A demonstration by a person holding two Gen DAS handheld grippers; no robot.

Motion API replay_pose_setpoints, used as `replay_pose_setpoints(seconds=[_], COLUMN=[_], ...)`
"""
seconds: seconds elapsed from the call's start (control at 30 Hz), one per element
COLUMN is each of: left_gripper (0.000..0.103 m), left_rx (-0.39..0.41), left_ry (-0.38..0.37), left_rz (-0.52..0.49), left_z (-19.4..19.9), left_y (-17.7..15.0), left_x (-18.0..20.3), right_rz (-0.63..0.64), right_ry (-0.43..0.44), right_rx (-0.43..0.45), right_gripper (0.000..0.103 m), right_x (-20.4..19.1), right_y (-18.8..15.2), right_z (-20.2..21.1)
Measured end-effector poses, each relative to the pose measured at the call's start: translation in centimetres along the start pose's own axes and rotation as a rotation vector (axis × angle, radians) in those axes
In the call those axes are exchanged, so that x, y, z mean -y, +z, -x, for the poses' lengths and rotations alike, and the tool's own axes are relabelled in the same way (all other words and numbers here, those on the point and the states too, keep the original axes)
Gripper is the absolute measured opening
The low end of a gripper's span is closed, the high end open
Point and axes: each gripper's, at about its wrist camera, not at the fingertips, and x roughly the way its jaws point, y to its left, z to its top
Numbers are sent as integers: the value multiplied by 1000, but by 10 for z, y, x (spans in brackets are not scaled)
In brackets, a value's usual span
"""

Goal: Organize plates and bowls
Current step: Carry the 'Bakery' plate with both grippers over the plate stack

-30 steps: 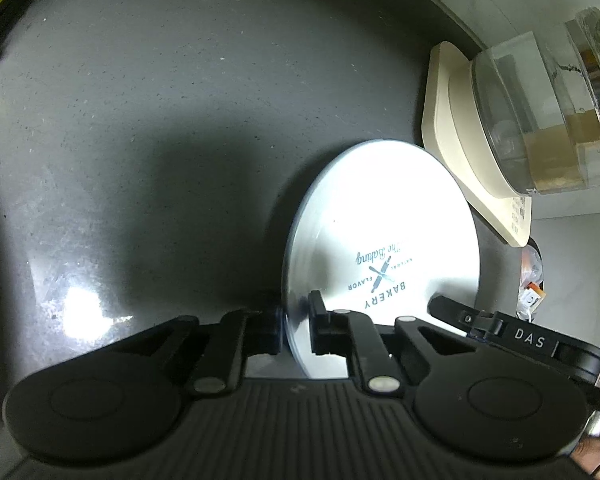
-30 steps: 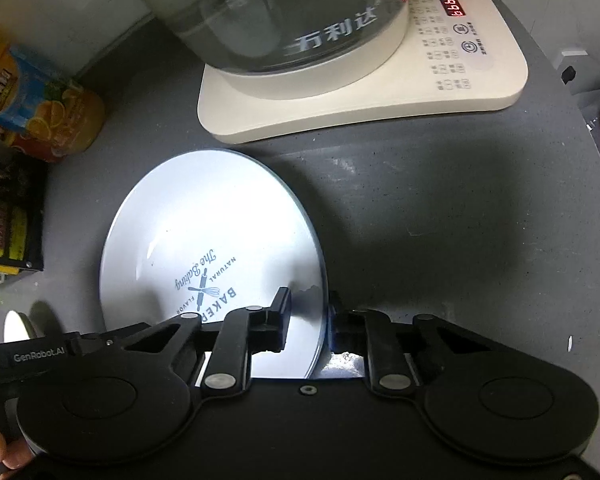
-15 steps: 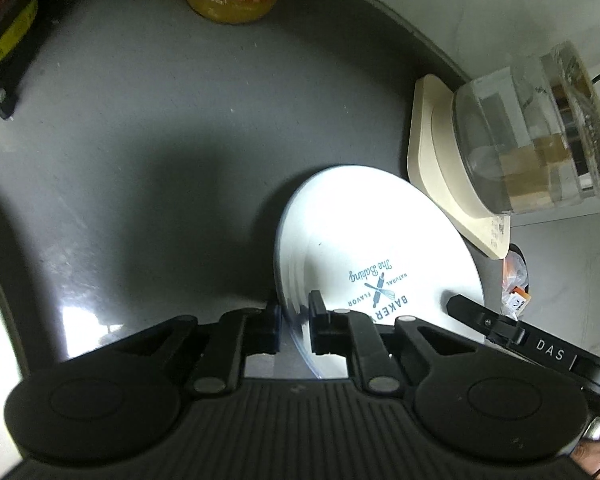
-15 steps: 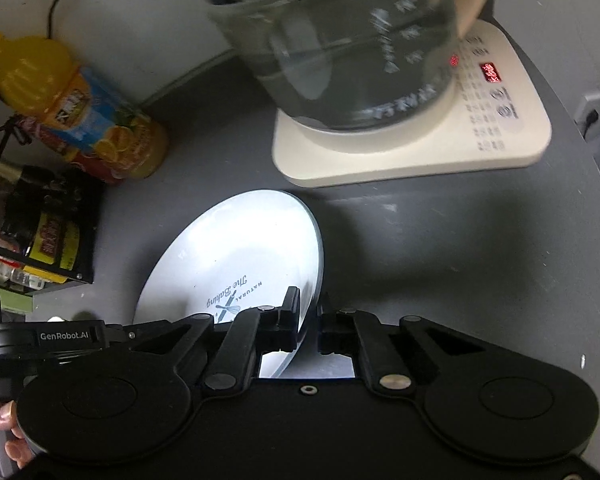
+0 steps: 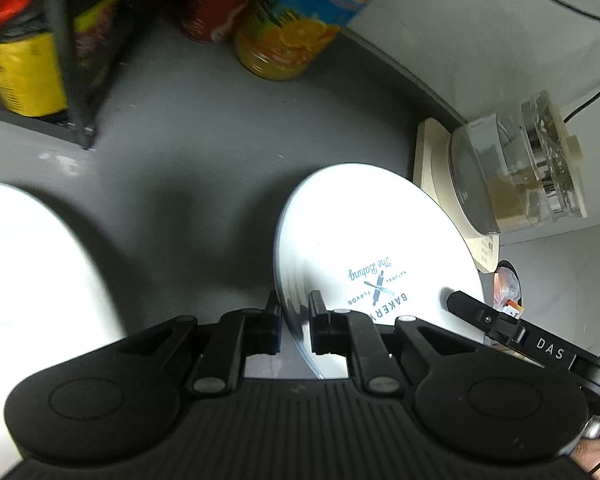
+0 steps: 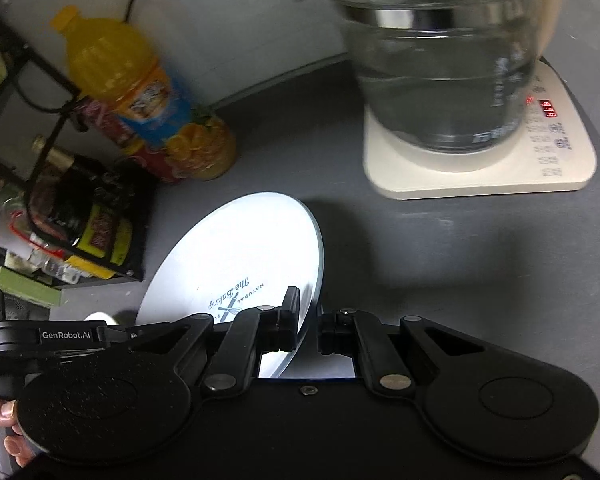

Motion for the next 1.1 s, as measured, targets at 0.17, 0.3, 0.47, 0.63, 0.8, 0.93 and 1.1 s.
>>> replay_pose_setpoints(seconds=[0.17,0.3,0.47,0.63,0.8,0.93,1.1], left_gripper=[11,11,11,11,11,11,11], left_rx=[17,28,40,57,64,70,67], left_ry=[8,7,3,2,0,7,17], left_rz=[9,23,35,31,44,45,61], left_z=[20,33,51,68,77,84,90], left_y=[-1,-4,-6,-14,-17,-21,-23], left_x=[-18,-30,-47,-66,-87,-103,-120], right_rz=[20,41,58,85,98,119,135], right_ry=[18,30,50,63,82,88,98], right_rx=[2,9,24,38,37,32,10], right_gripper=[9,9,9,9,10,10,10], right_x=[-22,-40,-64,-84,-102,-114,-128], right_y=[-8,-16,-31,-45,-53,-57,-66], right_z=[-2,0,0,-1,-4,-7,-14])
